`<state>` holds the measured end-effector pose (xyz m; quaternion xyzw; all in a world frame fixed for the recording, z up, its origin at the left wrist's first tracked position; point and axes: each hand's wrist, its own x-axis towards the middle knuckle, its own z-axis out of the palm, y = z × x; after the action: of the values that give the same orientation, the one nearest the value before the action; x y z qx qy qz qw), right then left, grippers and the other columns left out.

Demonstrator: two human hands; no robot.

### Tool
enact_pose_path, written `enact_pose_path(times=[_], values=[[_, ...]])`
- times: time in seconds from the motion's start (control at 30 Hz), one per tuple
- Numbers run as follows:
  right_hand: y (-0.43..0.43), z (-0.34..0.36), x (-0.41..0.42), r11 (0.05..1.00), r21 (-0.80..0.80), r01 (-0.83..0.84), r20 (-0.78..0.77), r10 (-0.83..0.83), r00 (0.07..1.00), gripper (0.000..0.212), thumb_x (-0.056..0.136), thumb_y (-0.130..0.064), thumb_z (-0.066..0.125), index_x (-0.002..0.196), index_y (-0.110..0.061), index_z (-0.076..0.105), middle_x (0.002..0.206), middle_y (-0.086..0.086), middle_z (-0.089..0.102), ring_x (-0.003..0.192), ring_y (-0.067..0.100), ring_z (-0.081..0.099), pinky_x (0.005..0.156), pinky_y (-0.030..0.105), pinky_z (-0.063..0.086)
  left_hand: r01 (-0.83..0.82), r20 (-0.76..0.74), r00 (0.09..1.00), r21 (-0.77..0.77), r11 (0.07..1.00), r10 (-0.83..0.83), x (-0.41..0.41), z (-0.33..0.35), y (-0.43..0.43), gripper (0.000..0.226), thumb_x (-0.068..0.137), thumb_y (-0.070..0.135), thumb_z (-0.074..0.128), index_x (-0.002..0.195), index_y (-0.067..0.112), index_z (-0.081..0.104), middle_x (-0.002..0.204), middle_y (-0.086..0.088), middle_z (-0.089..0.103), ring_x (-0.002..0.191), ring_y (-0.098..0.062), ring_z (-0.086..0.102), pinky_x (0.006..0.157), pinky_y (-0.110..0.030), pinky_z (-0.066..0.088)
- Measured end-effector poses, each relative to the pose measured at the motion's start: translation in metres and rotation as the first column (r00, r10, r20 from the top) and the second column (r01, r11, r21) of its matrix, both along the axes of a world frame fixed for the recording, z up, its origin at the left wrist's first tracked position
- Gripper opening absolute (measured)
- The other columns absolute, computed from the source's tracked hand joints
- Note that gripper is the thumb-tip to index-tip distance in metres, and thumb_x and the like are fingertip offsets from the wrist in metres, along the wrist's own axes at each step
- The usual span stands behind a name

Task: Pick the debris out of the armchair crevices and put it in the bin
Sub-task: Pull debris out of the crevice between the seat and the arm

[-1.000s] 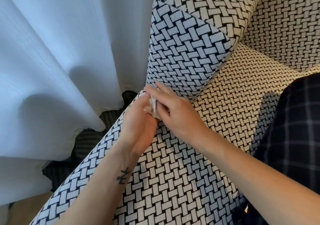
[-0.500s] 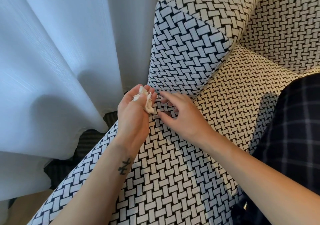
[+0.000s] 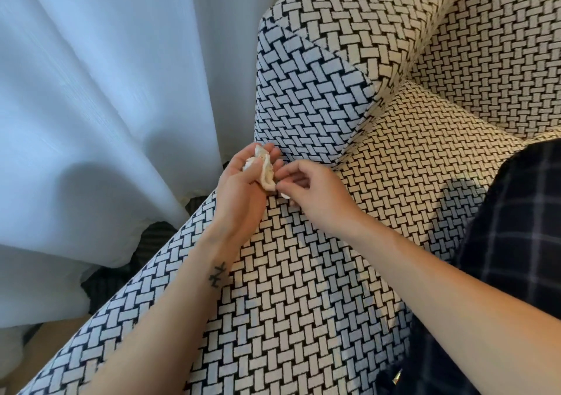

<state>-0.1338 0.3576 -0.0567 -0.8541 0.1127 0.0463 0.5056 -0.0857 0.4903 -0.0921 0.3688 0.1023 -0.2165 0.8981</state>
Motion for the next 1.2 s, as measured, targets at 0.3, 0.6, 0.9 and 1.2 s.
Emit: enact_pose_path(times=[0.3,0.6,0.9,1.2], values=[[-0.009,0.027,-0.006,0.975,0.221,0.035,-0.018,-0.032,0.999,0.015,0.096,-0.009,0.067,0.108,-0.014,0.074,0.103,-0.003,0.074,0.089,0.005,0.071,0.078,0.013,0.055,-0.049,-0.025,0.999,-0.015,0.999,0.048,-0.014,0.026,-0.011,0.037,0.094,0.003,0.056,0.130,0.006,0.049,0.113,-0.009,0.063,0.106,-0.020,0.061,0.097,-0.036,0.050],[-0.085,0.093,-0.071,0.910,0.414,-0.002,0.033,-0.013,0.999,0.023,0.096,-0.014,0.068,0.119,-0.014,0.073,0.115,-0.007,0.074,0.099,0.002,0.072,0.086,0.014,0.054,-0.020,0.073,0.997,0.047,0.999,0.017,-0.081,0.088,-0.067,0.048,0.097,0.000,0.051,0.145,0.001,0.044,0.131,-0.015,0.056,0.125,-0.026,0.056,0.112,-0.040,0.045],[-0.201,0.153,-0.105,0.915,0.397,0.072,0.166,-0.148,0.975,0.024,0.096,-0.007,0.067,0.118,-0.015,0.074,0.116,-0.006,0.076,0.106,0.009,0.072,0.096,0.024,0.055,0.107,0.083,0.991,-0.009,0.994,-0.106,-0.100,0.153,-0.194,0.042,0.103,0.001,0.044,0.145,0.000,0.046,0.141,-0.021,0.053,0.127,-0.028,0.054,0.119,-0.044,0.037],[-0.327,0.180,-0.094,0.837,0.454,0.305,0.227,-0.439,0.869,0.019,0.094,-0.005,0.069,0.106,-0.018,0.076,0.103,-0.001,0.078,0.098,0.017,0.075,0.093,0.035,0.058,0.298,0.070,0.953,-0.073,0.952,-0.293,-0.063,0.206,-0.346,0.039,0.099,-0.006,0.039,0.134,-0.001,0.054,0.130,-0.016,0.059,0.123,-0.025,0.054,0.099,-0.032,0.047]])
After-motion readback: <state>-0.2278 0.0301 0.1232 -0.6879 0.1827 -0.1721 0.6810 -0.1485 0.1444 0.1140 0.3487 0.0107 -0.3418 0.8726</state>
